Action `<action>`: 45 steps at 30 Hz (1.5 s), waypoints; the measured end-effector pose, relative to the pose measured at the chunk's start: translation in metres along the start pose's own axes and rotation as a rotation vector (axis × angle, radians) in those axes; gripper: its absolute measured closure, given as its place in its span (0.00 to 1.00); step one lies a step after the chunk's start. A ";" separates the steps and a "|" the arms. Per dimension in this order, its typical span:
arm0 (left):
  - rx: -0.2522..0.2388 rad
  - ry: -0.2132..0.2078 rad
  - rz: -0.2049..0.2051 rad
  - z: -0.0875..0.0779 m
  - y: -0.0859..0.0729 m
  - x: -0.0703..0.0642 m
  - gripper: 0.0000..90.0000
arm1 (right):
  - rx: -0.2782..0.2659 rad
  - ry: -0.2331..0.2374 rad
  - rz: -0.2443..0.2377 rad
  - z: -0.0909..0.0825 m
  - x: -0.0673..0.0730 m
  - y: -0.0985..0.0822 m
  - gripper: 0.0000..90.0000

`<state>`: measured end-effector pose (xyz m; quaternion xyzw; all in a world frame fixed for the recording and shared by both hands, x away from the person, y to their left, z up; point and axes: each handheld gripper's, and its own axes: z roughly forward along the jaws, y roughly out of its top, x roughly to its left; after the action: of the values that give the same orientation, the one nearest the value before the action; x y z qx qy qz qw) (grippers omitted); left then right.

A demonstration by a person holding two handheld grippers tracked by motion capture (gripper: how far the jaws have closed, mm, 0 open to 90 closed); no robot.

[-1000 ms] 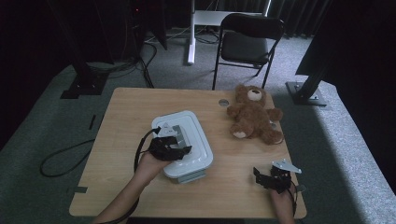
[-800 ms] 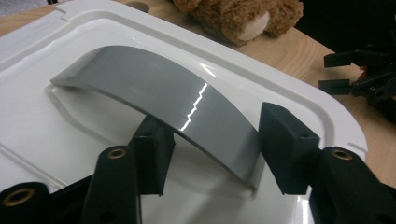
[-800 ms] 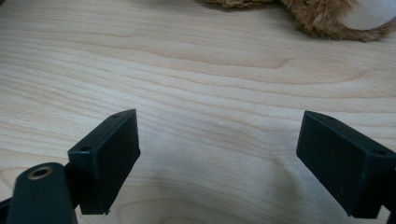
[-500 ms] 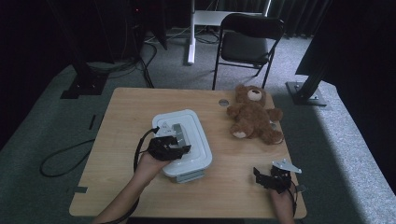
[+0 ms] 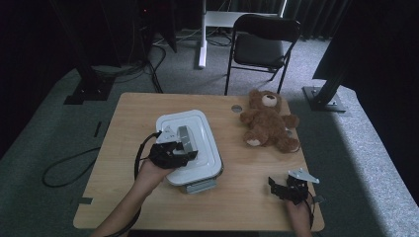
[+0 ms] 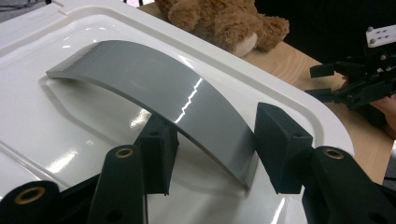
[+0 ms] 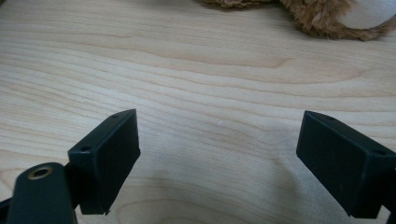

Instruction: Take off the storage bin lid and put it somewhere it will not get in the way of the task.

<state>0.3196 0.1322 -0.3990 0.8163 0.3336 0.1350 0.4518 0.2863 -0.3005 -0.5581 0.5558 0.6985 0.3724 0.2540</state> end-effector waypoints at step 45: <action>-0.012 0.143 -0.036 -0.097 -0.042 0.050 0.58 | 0.009 -0.023 0.000 0.000 0.001 0.000 0.14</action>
<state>0.2879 0.2435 -0.3843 0.7956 0.3789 0.1870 0.4341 0.2864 -0.2990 -0.5581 0.5611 0.6972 0.3627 0.2597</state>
